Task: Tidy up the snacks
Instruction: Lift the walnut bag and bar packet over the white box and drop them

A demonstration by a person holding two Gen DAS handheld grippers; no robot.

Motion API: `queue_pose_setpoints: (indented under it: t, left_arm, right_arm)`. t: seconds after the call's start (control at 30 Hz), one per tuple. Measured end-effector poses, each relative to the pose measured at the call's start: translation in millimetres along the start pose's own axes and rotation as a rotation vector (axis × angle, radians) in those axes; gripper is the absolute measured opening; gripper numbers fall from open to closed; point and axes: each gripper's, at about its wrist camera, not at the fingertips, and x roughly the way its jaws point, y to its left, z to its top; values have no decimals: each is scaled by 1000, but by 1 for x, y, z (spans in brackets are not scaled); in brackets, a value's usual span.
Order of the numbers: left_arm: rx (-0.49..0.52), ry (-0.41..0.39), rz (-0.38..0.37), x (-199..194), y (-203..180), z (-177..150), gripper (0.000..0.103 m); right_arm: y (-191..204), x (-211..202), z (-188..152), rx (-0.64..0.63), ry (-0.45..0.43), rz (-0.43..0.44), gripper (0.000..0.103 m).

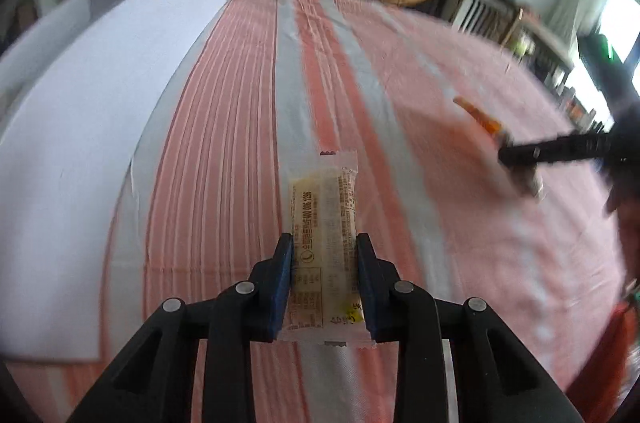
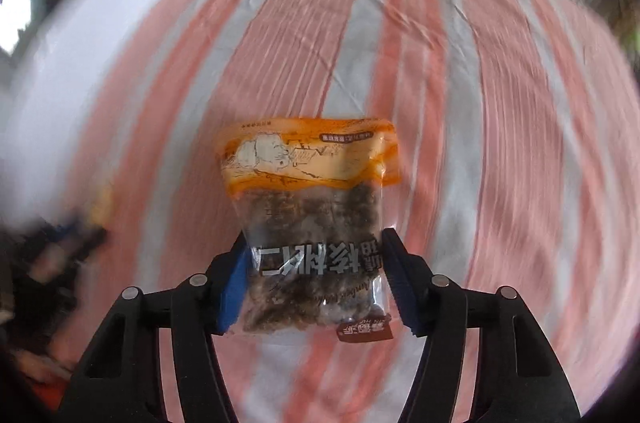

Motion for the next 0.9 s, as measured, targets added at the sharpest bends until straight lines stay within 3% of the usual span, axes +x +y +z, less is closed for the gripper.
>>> queue_pose_setpoints:
  t: [0.1, 0.27, 0.37, 0.47, 0.63, 0.67, 0.7, 0.77, 0.83, 0.9]
  left_arm:
    - [-43, -43, -68, -23, 2, -1, 30]
    - [-114, -147, -156, -79, 15, 22, 30]
    - [-158, -208, -159, -112, 42, 42, 30]
    - [-193, -255, -79, -138, 84, 60, 30]
    - [-246, -262, 142, -158, 165, 71, 30]
    - [-258, -253, 197, -159, 181, 69, 34]
    - [-278, -237, 253, -159, 197, 67, 40]
    - [-317, -212, 309, -159, 223, 57, 80]
    - [-341, -235, 342, -166, 240, 44, 91]
    - [-344, -252, 361, -171, 248, 33, 93]
  right_arm:
    - [-12, -20, -17, 95, -75, 139, 63]
    - [-17, -58, -24, 249, -215, 466, 64]
    - [28, -86, 1, 230, -282, 632, 64]
    - [89, -102, 35, 154, -290, 742, 64]
    - [215, -97, 70, -1, -246, 784, 70]
    - [239, -91, 75, -19, -235, 779, 72]
    - [259, -85, 81, -32, -228, 768, 73]
    - [293, -69, 87, -38, -205, 744, 80]
    - [324, -46, 94, -37, -155, 703, 80]
    - [343, -32, 95, -50, -122, 669, 80]
